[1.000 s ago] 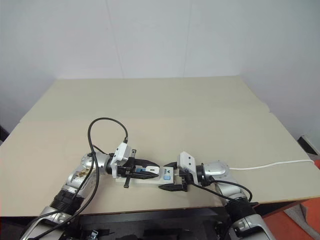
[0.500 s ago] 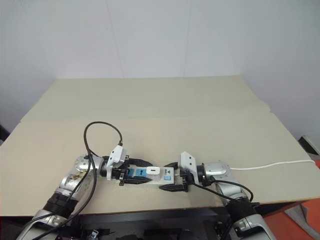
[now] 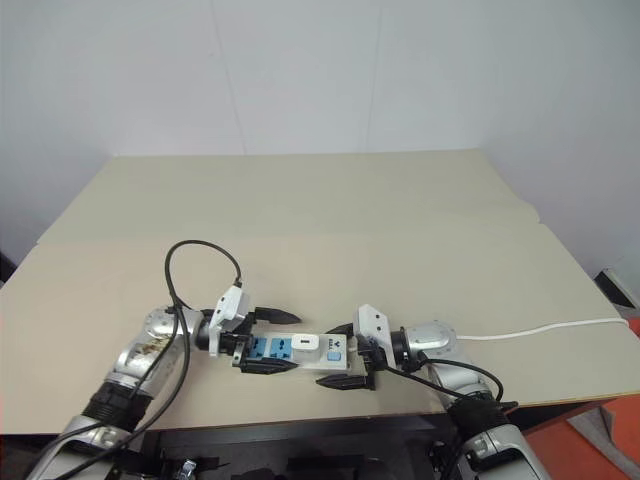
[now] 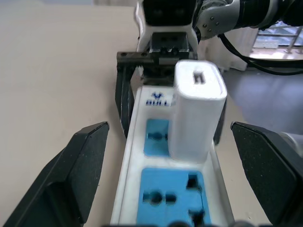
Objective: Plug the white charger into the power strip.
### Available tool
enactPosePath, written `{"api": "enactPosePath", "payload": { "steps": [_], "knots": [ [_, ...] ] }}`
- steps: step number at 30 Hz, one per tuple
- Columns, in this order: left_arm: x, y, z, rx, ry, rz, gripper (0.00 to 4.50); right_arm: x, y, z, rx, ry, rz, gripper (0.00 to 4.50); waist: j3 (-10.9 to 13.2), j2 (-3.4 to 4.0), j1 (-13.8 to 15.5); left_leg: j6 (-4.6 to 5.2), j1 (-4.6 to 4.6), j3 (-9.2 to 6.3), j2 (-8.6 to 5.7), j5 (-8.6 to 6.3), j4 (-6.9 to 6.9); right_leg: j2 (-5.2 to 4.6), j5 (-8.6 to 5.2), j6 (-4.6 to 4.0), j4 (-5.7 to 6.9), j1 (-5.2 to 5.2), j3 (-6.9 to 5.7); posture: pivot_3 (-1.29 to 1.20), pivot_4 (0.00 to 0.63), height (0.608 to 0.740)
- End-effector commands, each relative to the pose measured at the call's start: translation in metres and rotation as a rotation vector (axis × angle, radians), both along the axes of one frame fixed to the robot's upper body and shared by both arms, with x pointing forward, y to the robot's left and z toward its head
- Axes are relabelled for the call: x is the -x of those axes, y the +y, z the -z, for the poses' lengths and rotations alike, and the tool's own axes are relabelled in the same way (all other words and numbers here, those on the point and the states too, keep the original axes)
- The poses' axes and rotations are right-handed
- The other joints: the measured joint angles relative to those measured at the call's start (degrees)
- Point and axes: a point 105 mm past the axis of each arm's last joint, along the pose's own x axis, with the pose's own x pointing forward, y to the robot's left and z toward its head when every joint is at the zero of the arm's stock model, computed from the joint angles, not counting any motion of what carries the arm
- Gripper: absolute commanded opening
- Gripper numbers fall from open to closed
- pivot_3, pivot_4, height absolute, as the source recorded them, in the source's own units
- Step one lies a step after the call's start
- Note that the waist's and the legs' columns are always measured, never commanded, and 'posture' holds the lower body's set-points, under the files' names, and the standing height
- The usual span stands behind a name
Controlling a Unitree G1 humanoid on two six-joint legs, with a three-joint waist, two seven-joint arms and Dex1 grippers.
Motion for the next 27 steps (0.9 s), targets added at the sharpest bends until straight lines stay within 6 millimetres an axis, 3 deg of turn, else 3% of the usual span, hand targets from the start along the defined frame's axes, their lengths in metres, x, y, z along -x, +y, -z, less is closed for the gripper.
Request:
{"api": "enactPosePath", "payload": {
  "steps": [1,7,12,16,27],
  "knots": [
    [-0.007,0.016,-0.020,-0.008,-0.043,-0.025,4.50,-0.005,-0.001,-0.010,-0.015,-0.050,-0.013,4.47,0.09,-0.08,0.10,0.00,-0.06,0.00,0.00,0.00,0.00,0.00,0.00,0.00,0.00,-0.07,-0.01,0.00,0.150,0.740],
    [-0.011,0.036,-0.040,-0.085,-0.088,0.011,4.50,-0.010,-0.022,-0.030,-0.013,-0.126,0.031,4.47,0.21,-0.12,0.83,-0.01,-0.96,-0.02,-0.06,0.01,0.20,-0.10,0.03,-0.03,0.11,-0.84,-0.08,0.00,0.150,0.740],
    [-0.018,0.060,-0.045,-0.241,-0.159,0.005,4.50,-0.006,-0.047,-0.052,-0.013,-0.171,0.090,4.47,0.36,-0.11,1.63,-0.01,-1.08,-0.02,-0.09,0.01,0.22,-0.13,0.02,-0.03,0.05,-0.90,-0.14,0.00,0.150,0.740],
    [-0.022,0.080,-0.058,-0.246,-0.154,-0.040,4.50,-0.002,-0.067,-0.065,0.001,-0.198,0.142,4.47,0.45,-0.16,1.82,-0.01,-1.11,-0.01,-0.09,0.01,0.23,-0.13,0.02,-0.02,0.04,-0.90,-0.19,0.00,0.150,0.740],
    [0.001,0.145,-0.087,-0.296,-0.191,-0.240,4.50,0.009,-0.120,-0.088,0.040,-0.221,0.305,4.47,0.62,-0.16,1.73,0.00,-1.14,0.02,-0.05,0.00,0.24,-0.15,0.01,-0.01,0.06,-0.94,-0.19,0.00,0.150,0.740]
  ]
}}
